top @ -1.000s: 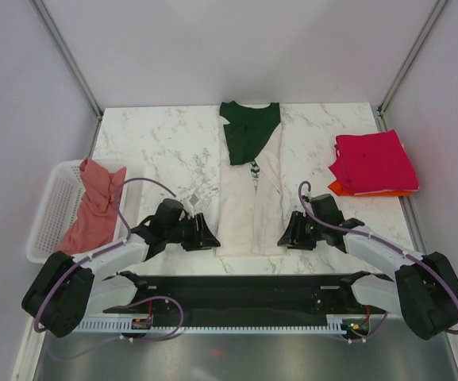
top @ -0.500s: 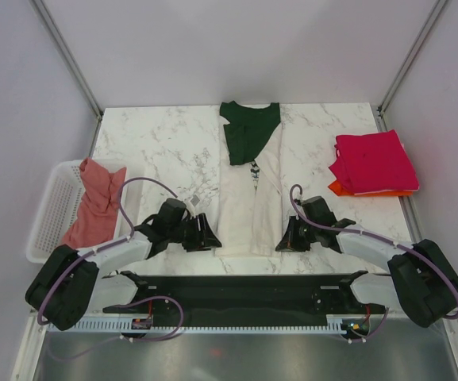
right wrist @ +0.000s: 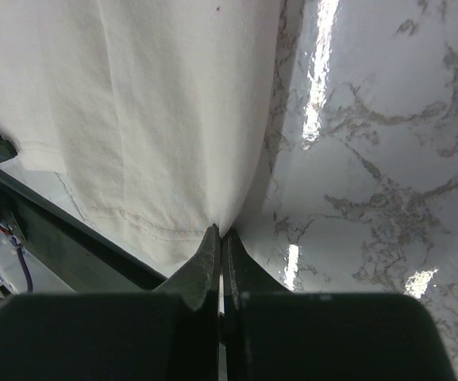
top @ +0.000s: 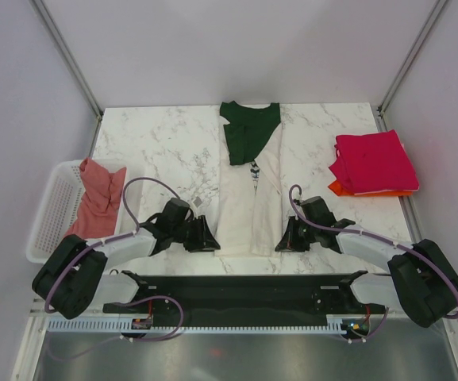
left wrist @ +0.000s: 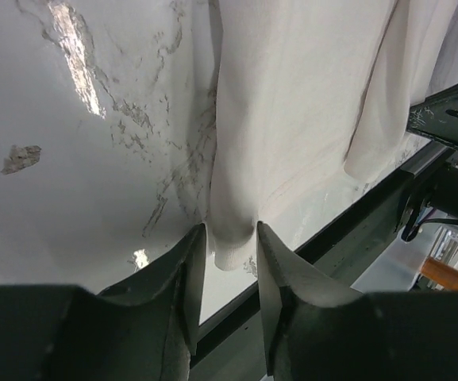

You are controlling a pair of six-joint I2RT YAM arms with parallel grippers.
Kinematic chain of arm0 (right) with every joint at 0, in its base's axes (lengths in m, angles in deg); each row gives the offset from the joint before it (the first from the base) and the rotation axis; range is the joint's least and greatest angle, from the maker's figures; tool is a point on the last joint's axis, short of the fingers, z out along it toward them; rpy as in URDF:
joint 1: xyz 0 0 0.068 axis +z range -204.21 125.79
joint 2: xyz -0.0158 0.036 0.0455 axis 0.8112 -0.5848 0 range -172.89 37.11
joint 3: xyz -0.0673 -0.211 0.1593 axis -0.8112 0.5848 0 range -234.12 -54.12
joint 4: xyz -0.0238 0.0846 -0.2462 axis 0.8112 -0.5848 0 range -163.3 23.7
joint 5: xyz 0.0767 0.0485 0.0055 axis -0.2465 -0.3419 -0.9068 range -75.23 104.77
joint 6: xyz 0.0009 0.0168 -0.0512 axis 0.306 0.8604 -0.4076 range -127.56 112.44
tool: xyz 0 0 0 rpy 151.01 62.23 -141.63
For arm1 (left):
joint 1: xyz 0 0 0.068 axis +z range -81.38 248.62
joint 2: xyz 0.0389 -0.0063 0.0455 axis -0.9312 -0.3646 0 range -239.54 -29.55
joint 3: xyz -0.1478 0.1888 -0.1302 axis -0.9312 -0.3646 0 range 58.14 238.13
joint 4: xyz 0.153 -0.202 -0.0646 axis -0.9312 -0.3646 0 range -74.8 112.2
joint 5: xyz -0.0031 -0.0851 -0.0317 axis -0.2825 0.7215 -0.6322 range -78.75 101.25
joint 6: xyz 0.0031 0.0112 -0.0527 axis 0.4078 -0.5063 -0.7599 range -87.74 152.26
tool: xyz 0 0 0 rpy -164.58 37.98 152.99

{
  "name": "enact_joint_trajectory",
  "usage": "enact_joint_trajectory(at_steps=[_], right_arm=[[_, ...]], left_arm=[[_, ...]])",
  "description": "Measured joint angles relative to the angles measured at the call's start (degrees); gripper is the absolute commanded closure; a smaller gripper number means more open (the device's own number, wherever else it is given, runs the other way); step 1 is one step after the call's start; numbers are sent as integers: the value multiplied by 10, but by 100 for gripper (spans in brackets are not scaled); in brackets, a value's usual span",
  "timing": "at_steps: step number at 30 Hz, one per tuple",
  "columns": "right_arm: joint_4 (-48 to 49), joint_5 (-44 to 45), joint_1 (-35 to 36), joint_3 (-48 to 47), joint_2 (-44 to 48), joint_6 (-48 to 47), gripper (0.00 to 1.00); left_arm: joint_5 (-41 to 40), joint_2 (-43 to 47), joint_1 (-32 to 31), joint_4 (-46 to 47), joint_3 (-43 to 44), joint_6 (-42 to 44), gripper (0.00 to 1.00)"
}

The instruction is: Fold and stack the t-shirts

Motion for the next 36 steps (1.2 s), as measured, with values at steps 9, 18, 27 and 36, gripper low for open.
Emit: enact_joint_trajectory(at_steps=[9,18,27,36], right_arm=[[-3,0,4,0,1,-1,100],[-95,29,7,-58,59,-16,100],[-137,61,-45,-251,-32,-57,100],[-136,45,-147,-463,-248,-81,100]], left_arm=[[8,-44,-2,15,9,-3,98],[50,-34,4,9,35,-10,98],[106,-87,81,-9,197,-15,98],[123,-262,156,-29,408,-20,98]])
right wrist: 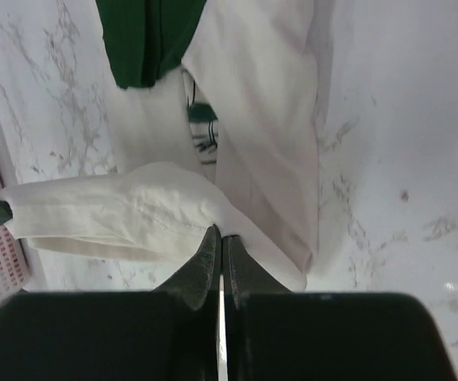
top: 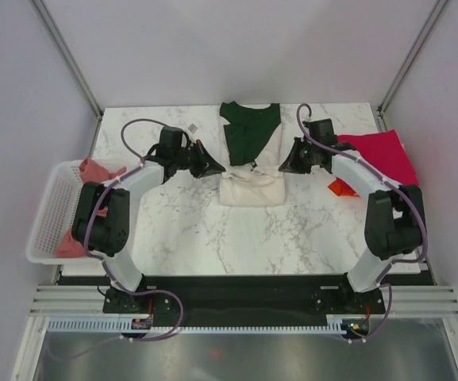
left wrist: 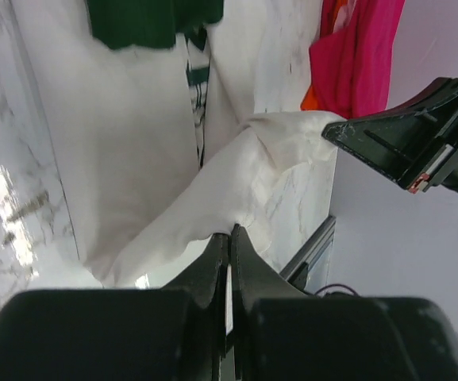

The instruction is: Fold and stack the t-shirts

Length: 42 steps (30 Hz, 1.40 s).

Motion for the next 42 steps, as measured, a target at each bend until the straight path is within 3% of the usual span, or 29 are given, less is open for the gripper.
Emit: enact_joint_trajectory(at_steps=[11,23,25,27,28,29,31,35,40,42], right_arm=[[-3,-33,-22,-217,-210,8,100],[-13,-50,-50,-348,-304,24,98],[-17,-54,-53,-364,-320,30,64],[-17,-58,-57,-388,-342,34,25],[-14,-59,-59,-398,-351,38,14],[-12,-59,-61,-400,-356,36,10],[-17,-56,-62,-400,-357,32,6],[-7,-42,-64,-372,-335,22,7],[21,-36,-68,-247,-238,7,12],[41,-33,-69,-184,-190,1,18]], left_arm=[[-1,-160,50,-20,202,-19,98],[16,-315,52,-41,376,-37,96],[17,-331,52,-44,399,-39,55],[21,-346,53,-47,422,-43,28],[24,-351,54,-48,434,-44,21],[27,-357,55,-49,443,-47,17],[27,-359,58,-52,447,-44,7],[15,-338,66,-63,424,-27,4],[-12,-233,71,-80,294,5,4],[-25,-179,71,-83,234,17,4]])
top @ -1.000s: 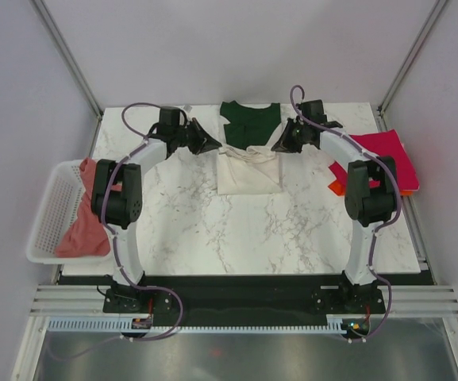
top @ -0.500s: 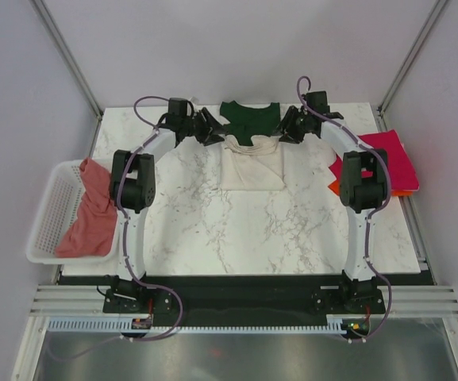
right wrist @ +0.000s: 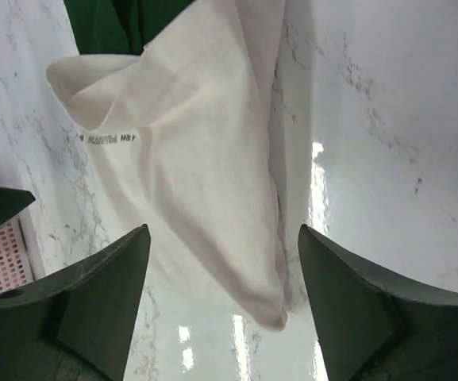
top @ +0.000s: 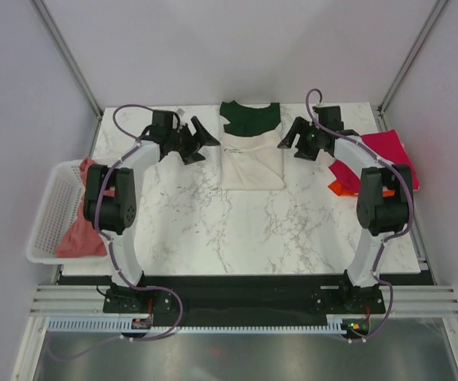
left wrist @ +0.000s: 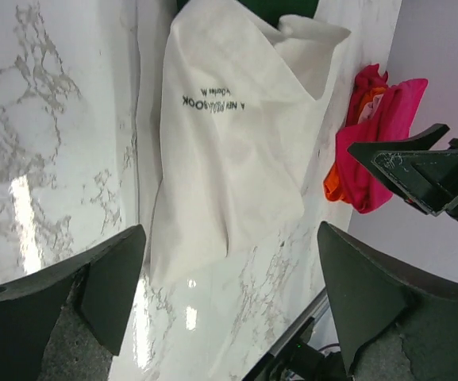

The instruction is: Fold and stack the t-shirts

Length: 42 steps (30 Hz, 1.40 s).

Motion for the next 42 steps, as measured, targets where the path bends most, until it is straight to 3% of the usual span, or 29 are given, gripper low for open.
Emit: enact_joint_trajectory(at_steps=[2,8,14,21,24,27,35,42], right_arm=[[19,-2,-3,61,46,-3,29],[82,-29,-6,190,105,-3,46],[99,-50,-3,267,107,-12,45],[114,-58,4,287,109,-26,48],[117,-59,5,289,111,-28,49],[121,-58,7,289,111,-30,49],[127,-58,18,288,107,-31,55],[128,-54,26,285,95,-31,58]], left_arm=[[-10,47,-2,3,-53,10,7],[-20,127,-17,14,-164,34,21],[-24,128,-50,15,-203,54,24],[-24,122,-65,17,-207,90,32],[-24,120,-67,17,-207,110,24],[-24,115,-71,20,-207,128,23],[-24,65,-88,22,-204,151,39],[-34,55,-89,23,-196,155,40]])
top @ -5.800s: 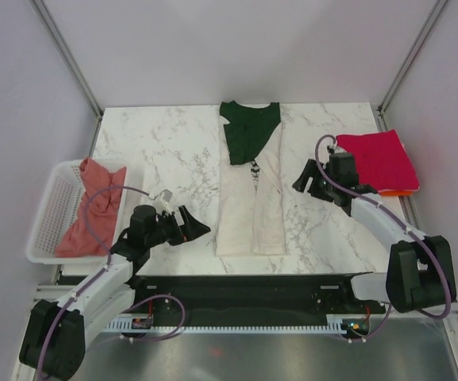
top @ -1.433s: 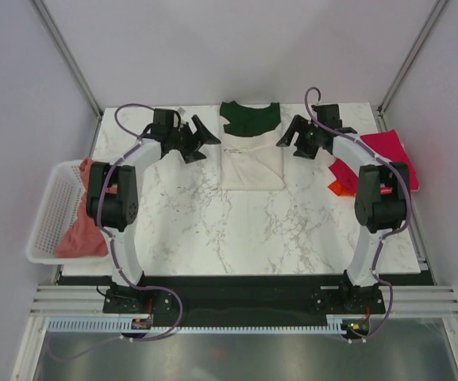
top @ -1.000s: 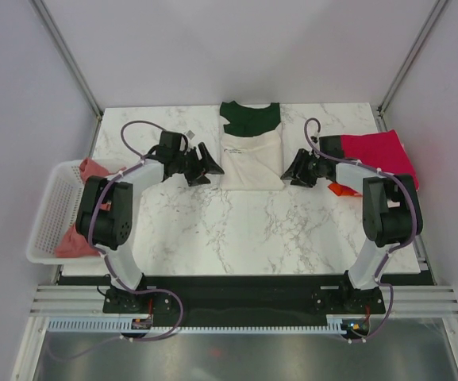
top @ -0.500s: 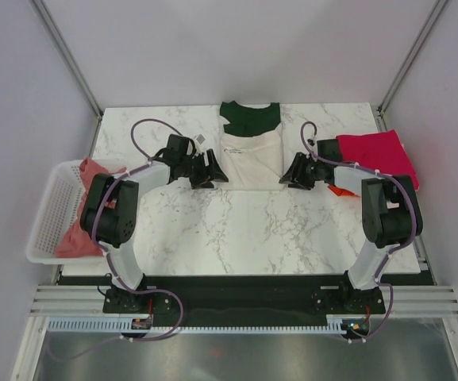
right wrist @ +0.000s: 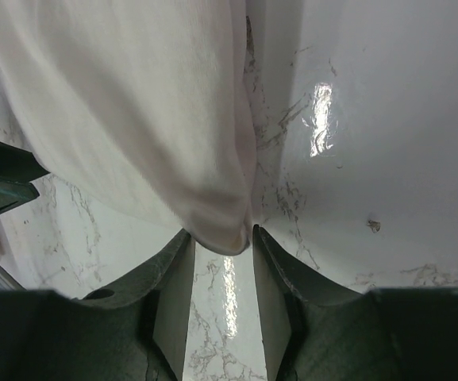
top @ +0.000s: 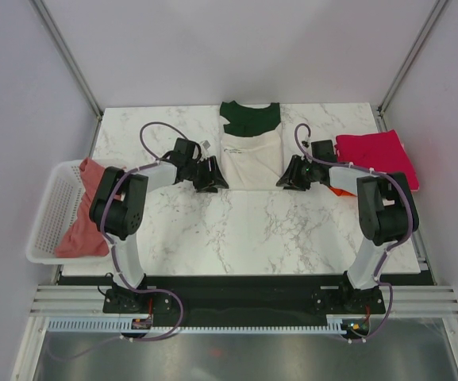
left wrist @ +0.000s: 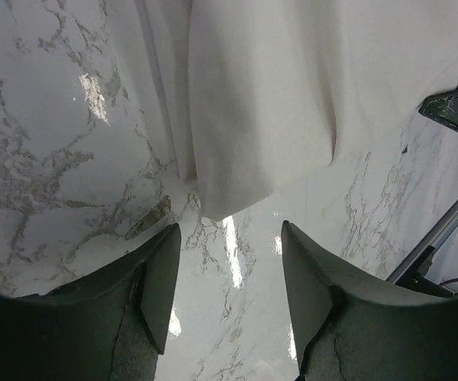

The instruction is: Fold and stack the t-shirts

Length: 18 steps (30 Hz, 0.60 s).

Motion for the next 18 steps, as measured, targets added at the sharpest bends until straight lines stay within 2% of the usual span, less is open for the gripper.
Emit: enact_joint_trajectory(at_steps=[4,5,8,10,13,16,18], right_arm=[[0,5,3,-2,-1,0,61],[0,6,3,-3,-2,0,67],[4,9,5,-8,-9,-1,78],[4,10,7,-10,-12,-1,81],[5,11,10,-12,-13,0,90],[5,11,10,-14,-13,-1,100],[4,11,11,-15,-13,-2,100]], left_arm=[[-6,-9,-1,0,14,1,43],[-9,-14,-2,0,18,1,45],[-11,-29,-3,1,33,1,59],[-16,-38,-4,1,41,1,62],[-18,-47,-7,1,51,1,72],[-18,-52,-10,1,54,3,98],[-19,-54,-13,-1,56,8,98]])
